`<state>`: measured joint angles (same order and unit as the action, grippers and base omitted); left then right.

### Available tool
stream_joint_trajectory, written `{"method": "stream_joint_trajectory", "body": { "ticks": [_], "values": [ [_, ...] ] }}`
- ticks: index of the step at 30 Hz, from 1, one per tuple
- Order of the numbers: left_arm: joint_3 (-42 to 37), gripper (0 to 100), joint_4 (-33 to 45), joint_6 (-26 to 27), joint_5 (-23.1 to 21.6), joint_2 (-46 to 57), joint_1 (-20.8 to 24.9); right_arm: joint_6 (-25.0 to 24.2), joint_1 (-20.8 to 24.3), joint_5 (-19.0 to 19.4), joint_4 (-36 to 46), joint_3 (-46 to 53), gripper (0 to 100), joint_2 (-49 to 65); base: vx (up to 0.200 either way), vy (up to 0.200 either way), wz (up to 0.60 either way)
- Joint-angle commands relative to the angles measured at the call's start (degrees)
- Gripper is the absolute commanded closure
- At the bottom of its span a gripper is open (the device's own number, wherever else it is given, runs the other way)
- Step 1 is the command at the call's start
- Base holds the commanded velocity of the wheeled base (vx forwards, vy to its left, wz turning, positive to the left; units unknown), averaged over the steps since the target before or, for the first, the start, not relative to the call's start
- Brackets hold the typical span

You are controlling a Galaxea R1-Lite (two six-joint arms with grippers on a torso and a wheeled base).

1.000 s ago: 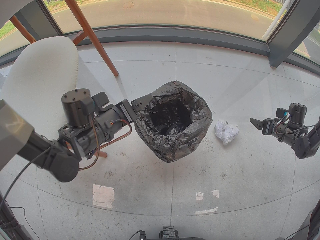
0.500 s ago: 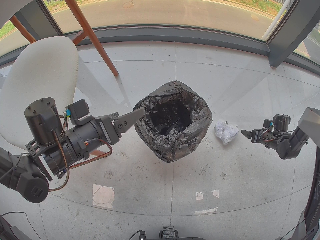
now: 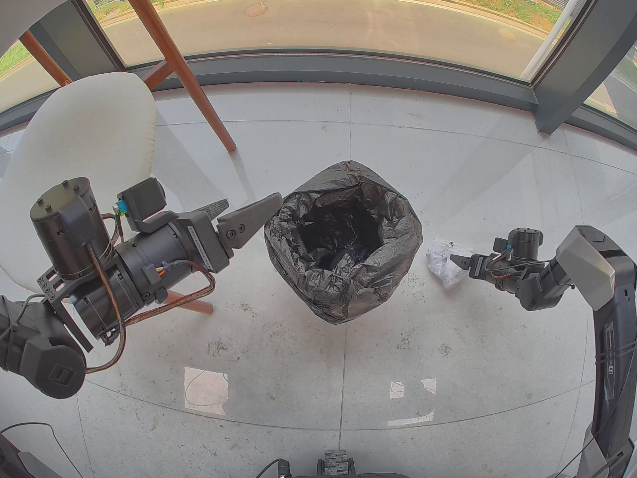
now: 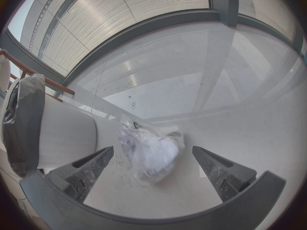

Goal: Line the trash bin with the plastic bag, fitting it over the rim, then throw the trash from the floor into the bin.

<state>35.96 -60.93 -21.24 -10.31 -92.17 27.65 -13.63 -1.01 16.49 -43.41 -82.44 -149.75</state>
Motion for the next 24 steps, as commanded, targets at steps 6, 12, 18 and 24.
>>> {"method": "stream_joint_trajectory", "body": {
  "ticks": [6, 12, 18, 24],
  "values": [
    [-0.5, 0, -0.2, 0.1, 1.2, 1.8, -0.3, -1.8, 2.7, -3.3, 10.5, -20.9, 0, -14.6, 0.000, 0.000, 0.00],
    [-0.8, 0, -0.3, 0.1, 1.2, 2.0, -0.9, -1.8, 2.5, -5.3, 11.2, -27.2, 100, -16.4, 0.000, 0.000, 0.00],
    [-0.8, 0, -0.2, 0.4, 1.2, 3.6, -1.1, -2.6, 0.8, -4.8, 10.7, -14.9, 100, -1.8, 0.000, 0.000, 0.00],
    [-2.2, 0, -0.2, 1.9, 1.1, 4.5, -2.3, -8.3, -0.2, 1.9, 11.5, 8.7, 100, 29.3, 0.000, 0.000, 0.00]
  ]
}}
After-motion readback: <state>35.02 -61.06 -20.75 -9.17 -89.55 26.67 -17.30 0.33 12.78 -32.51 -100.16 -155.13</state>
